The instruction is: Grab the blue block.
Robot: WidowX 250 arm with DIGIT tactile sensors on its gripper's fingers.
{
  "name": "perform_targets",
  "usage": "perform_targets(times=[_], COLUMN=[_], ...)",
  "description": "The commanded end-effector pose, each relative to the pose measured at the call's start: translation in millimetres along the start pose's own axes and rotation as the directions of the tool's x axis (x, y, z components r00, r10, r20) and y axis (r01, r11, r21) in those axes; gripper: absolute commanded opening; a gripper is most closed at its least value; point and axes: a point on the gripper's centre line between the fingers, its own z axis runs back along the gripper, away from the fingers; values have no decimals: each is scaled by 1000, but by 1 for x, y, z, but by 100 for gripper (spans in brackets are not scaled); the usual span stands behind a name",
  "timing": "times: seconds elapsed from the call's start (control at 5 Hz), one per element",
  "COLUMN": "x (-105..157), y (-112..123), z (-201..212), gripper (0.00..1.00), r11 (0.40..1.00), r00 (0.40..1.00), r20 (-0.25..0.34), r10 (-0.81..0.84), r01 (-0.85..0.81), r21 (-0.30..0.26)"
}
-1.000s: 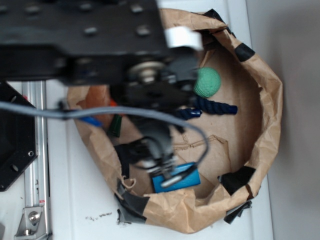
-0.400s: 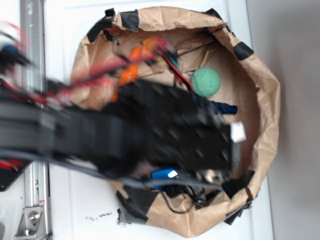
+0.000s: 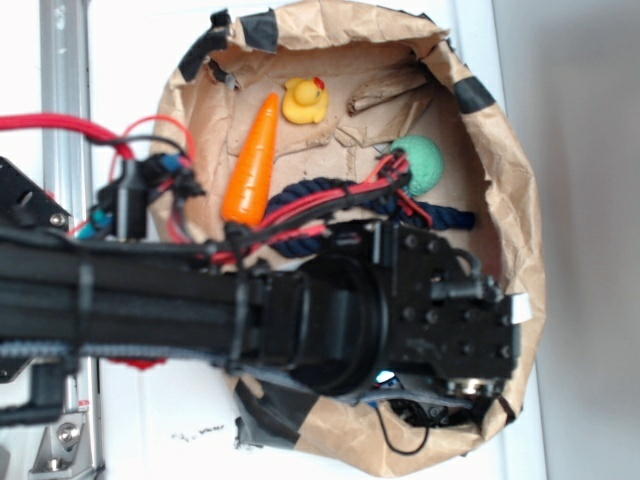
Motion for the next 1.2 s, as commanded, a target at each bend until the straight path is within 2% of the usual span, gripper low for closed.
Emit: perform_targets(times=[0.0, 0.2, 0.4, 0.6, 0.8, 1.0], x=[-42, -51, -41, -18, -5, -3], y=[-21, -15, 2, 32, 62, 62], z=[-13, -11, 2, 32, 79, 114], gripper=[100, 0, 0, 0, 0, 0], r11=[988, 989, 992, 998, 999, 989], r00=[987, 989, 993, 1000, 966, 921], r20=[-58, -52, -38, 12, 257, 368], r10=[-150, -140, -109, -13, -31, -130], r01=[151, 142, 111, 13, 21, 94], r21=[14, 50, 58, 56, 42, 115])
